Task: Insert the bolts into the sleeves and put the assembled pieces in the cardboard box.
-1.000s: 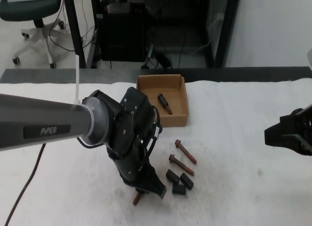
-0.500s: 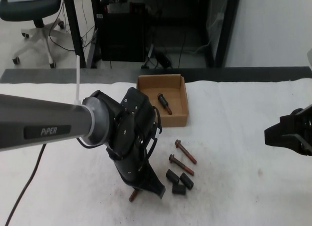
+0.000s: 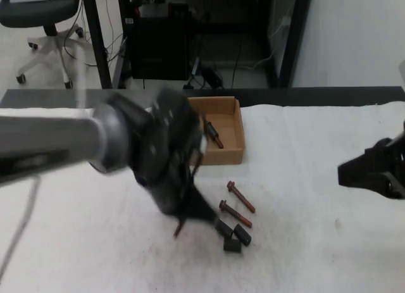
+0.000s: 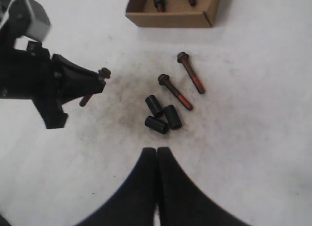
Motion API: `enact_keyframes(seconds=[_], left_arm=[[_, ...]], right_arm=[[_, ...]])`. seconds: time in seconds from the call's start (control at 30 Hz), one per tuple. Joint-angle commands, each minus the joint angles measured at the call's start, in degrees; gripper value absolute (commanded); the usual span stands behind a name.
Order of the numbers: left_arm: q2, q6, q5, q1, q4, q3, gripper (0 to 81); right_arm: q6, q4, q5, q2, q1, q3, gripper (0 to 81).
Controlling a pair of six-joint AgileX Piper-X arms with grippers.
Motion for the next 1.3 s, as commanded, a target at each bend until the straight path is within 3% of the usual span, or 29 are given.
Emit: enact_keyframes(seconds=[0.0,0.13,0.33,0.47,0.57,0.7,0.83,1.03,1.13,1.27], left_arm=[[-9.47,-0.03,0.0,1.2,-2.54,-0.85,0.4],[-21.25,-0.16,0.0,3.46,-3.69,-0.3,0.4],[-37.81,0.76,2.53,7.74,-5.03,10.03,0.4],[-48.11,-1.89,10.67,10.19,-8.05,22.74,0.4],[-54.74,-8.33,19.87,11.49,-19.28,32.26,0.4],[-60.33,-17.5,23.42,12.0,-37.63,40.89,0.4],[-62.41,-17.72,23.11,12.0,-45.02,44.46,0.4],[-62.42,-17.1,22.31,12.0,-44.83,44.59,0.4],[-62.42,-16.99,21.35,12.0,-44.83,44.59,0.4],[-62.42,-13.85,19.55,12.0,-44.83,44.59,0.4]], right_arm=[[1.77,-5.07,-3.45,1.52,0.21,-0.04,0.8],[3.69,-11.47,-6.66,5.09,3.27,-0.04,0.8],[3.64,-19.0,-6.18,12.69,14.77,-0.16,0.8],[0.85,-19.14,-2.22,19.24,20.67,-2.11,0.8],[-5.07,-14.21,3.4,24.46,23.29,-6.54,0.8],[-12.18,-5.84,12.9,31.39,24.47,-14.95,0.8],[-17.61,0.38,23.08,37.13,24.34,-23.08,0.8],[-19.01,6.73,25.75,43.71,24.34,-30.74,0.4],[-19.01,8.87,25.75,45.8,24.5,-32.28,9.5],[-19.01,9.95,25.75,47.05,24.49,-32.43,28.1]])
